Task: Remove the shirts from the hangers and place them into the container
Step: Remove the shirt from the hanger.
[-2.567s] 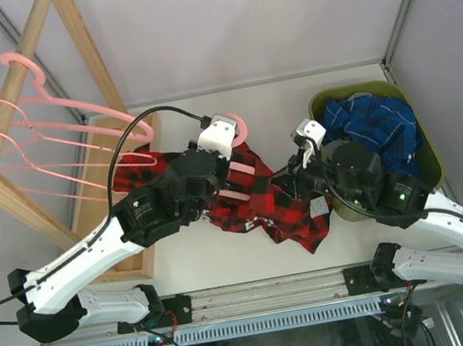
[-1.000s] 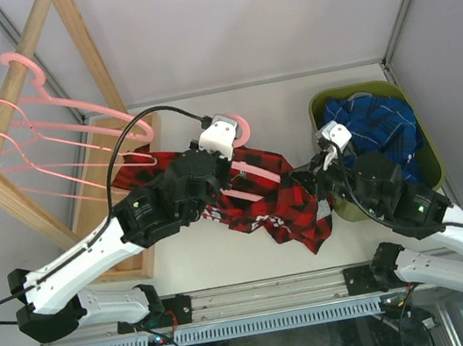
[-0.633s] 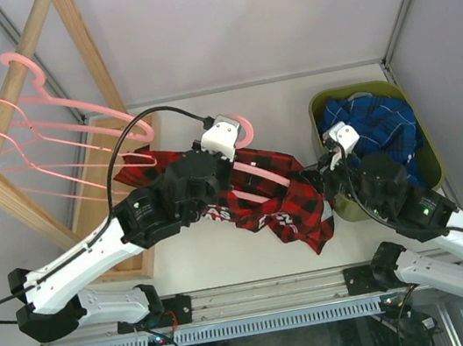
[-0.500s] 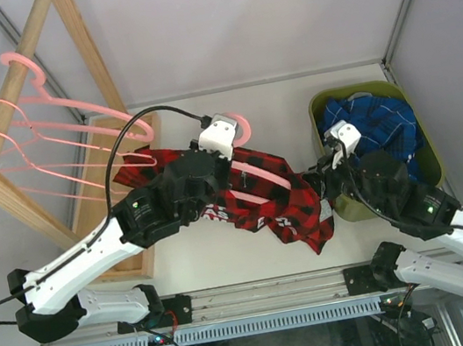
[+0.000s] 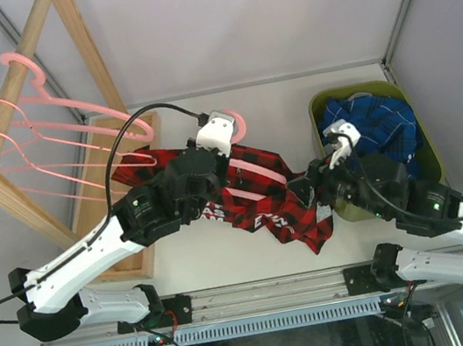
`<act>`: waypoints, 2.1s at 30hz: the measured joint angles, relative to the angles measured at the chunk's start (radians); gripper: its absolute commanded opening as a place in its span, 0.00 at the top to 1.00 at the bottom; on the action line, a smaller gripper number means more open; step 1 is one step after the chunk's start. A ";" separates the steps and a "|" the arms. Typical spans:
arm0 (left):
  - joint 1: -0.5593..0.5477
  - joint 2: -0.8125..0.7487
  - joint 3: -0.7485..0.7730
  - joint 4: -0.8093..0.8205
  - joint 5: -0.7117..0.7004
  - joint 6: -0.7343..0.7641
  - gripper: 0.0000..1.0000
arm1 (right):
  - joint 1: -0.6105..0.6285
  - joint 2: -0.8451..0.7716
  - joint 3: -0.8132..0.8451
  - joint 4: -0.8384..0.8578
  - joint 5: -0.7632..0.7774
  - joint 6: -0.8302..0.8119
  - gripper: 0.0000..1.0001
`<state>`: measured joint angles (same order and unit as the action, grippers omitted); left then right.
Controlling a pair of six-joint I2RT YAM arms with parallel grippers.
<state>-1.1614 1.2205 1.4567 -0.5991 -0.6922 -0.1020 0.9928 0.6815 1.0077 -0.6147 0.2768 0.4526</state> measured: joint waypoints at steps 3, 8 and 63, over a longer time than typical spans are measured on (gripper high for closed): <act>0.000 0.007 0.014 -0.006 -0.015 -0.005 1.00 | 0.035 0.055 0.002 -0.028 0.038 0.016 0.45; 0.001 0.017 0.021 -0.032 -0.023 -0.011 1.00 | 0.071 0.131 0.002 -0.038 0.103 0.036 0.54; 0.016 -0.110 -0.105 0.101 0.058 -0.018 1.00 | -0.345 -0.370 -0.407 0.254 -0.271 -0.153 0.57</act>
<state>-1.1450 1.1107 1.3518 -0.4984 -0.6342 -0.1204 0.6476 0.3111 0.6003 -0.3603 0.0059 0.3000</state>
